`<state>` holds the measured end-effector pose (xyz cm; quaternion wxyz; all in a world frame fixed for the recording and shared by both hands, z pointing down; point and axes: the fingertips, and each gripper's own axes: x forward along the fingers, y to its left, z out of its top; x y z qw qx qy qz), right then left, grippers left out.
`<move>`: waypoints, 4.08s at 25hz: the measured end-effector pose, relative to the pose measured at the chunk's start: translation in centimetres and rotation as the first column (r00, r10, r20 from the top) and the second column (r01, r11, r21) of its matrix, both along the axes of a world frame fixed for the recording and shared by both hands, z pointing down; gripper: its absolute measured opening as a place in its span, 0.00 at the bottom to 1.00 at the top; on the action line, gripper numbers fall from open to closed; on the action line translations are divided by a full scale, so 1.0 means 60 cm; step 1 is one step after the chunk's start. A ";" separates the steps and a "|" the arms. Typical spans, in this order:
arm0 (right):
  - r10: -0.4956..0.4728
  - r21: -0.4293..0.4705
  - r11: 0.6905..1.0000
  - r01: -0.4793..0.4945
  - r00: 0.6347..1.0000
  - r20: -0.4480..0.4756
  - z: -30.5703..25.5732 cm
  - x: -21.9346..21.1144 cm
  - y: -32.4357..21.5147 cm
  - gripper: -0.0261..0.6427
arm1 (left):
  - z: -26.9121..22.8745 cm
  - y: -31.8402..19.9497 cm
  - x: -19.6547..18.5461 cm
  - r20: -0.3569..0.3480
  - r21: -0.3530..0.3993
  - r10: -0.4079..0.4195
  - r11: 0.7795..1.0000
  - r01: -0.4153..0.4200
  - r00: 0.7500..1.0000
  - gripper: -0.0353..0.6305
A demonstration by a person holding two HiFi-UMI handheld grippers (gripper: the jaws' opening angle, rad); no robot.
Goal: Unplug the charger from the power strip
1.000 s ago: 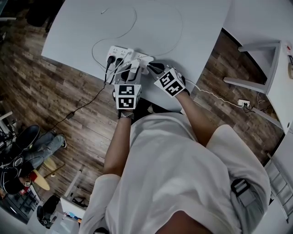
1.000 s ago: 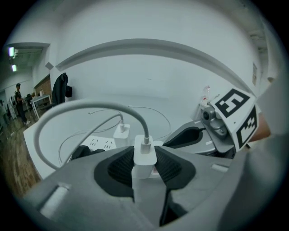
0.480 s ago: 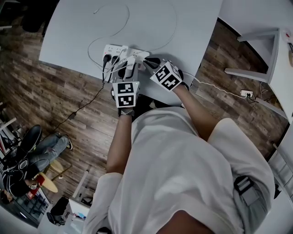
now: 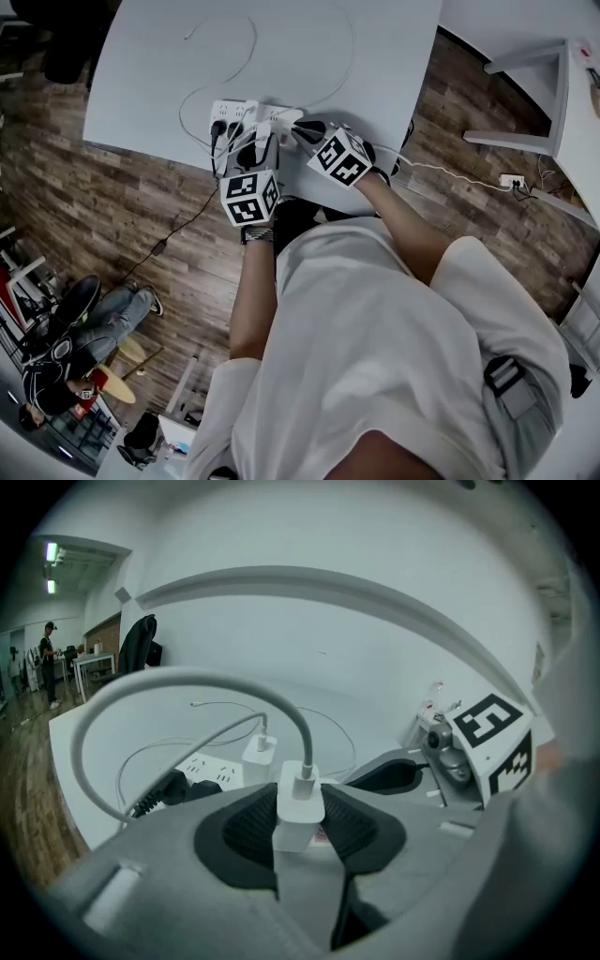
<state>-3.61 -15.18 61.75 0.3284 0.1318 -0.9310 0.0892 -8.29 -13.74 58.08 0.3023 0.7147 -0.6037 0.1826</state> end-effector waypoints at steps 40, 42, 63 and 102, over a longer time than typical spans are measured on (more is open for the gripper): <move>0.007 0.008 1.000 -0.006 1.000 -0.011 0.000 -0.002 0.003 0.10 | -0.004 -0.001 -0.003 0.007 -0.015 0.024 1.000 -0.023 1.000 0.27; 0.005 0.009 1.000 -0.005 1.000 -0.013 0.000 -0.001 0.004 0.10 | -0.004 -0.001 0.002 0.094 -0.021 0.065 0.998 -0.063 0.993 0.26; 0.013 0.014 1.000 -0.013 1.000 -0.005 -0.001 -0.002 0.001 0.10 | -0.012 -0.006 0.008 0.150 -0.026 0.098 0.995 -0.095 0.984 0.26; 0.025 0.020 0.999 -0.025 1.000 -0.002 0.000 0.005 0.006 0.10 | -0.047 0.037 0.041 -0.225 0.094 0.062 0.995 -0.042 0.972 0.26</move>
